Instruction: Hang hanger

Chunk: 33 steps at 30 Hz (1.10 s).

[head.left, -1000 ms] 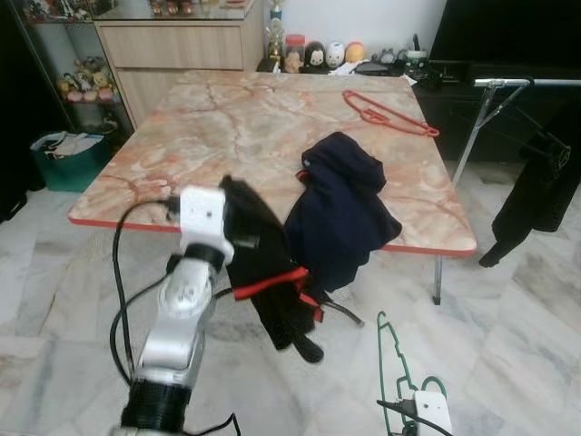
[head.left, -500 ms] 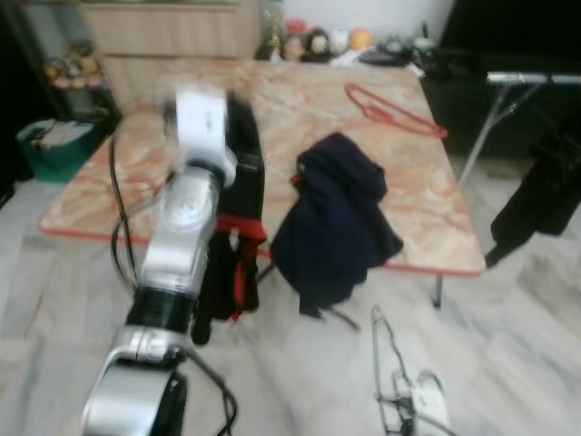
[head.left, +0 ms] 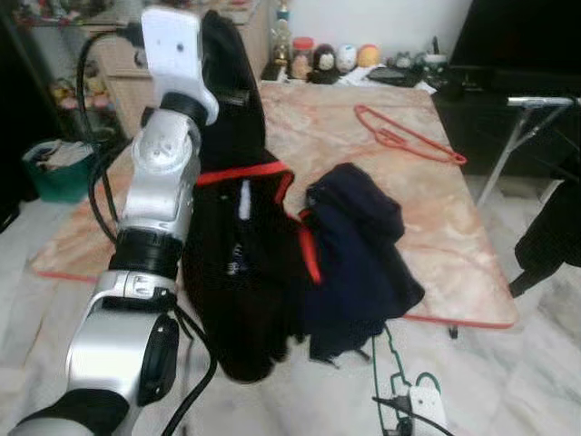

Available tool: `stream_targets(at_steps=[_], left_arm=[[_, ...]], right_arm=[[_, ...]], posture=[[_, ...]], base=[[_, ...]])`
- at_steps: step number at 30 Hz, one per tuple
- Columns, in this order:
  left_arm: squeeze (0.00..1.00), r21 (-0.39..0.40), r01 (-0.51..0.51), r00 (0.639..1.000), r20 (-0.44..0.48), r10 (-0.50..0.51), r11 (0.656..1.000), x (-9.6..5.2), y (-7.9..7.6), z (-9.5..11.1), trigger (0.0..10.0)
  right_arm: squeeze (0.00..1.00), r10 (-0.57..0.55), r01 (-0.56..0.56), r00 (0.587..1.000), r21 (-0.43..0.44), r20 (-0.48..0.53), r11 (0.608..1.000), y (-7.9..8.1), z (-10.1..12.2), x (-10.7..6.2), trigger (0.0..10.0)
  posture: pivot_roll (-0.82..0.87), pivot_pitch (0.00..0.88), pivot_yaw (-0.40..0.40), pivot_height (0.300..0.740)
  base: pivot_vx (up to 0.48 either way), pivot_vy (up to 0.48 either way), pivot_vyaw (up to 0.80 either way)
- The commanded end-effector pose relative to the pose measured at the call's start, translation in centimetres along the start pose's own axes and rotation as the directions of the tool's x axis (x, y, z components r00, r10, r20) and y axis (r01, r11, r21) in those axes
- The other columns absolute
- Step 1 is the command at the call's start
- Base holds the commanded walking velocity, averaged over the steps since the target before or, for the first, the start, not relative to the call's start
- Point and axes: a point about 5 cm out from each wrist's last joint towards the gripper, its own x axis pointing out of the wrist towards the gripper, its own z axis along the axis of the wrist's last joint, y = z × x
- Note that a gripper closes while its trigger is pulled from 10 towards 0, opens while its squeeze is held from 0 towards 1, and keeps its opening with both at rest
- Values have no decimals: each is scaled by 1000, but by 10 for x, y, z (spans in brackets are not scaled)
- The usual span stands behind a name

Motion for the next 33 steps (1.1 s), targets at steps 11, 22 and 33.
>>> stream_targets(at_steps=[11, 22, 33], left_arm=[[0, 18, 114, 993, -2, -114, 993, 1, -3, 0, 10000], [0, -89, 397, 861, -307, -404, 914, -94, -18, -61, 10000], [0, -347, 347, 740, -469, -482, 871, -186, -84, -91, 10000]], right_arm=[[0, 14, -14, 1000, -5, 0, 1000, 5, 3, 1, 10000], [0, 15, -15, 1000, -19, -7, 1000, 5, 0, 1, 10000], [0, 15, -16, 1000, -35, -13, 999, 3, -2, 0, 10000]], posture=[[52, 0, -4, 740], [49, 0, 8, 740], [56, 0, 9, 740]], base=[[394, 0, 0], [0, 0, 0], [0, 0, 0]])
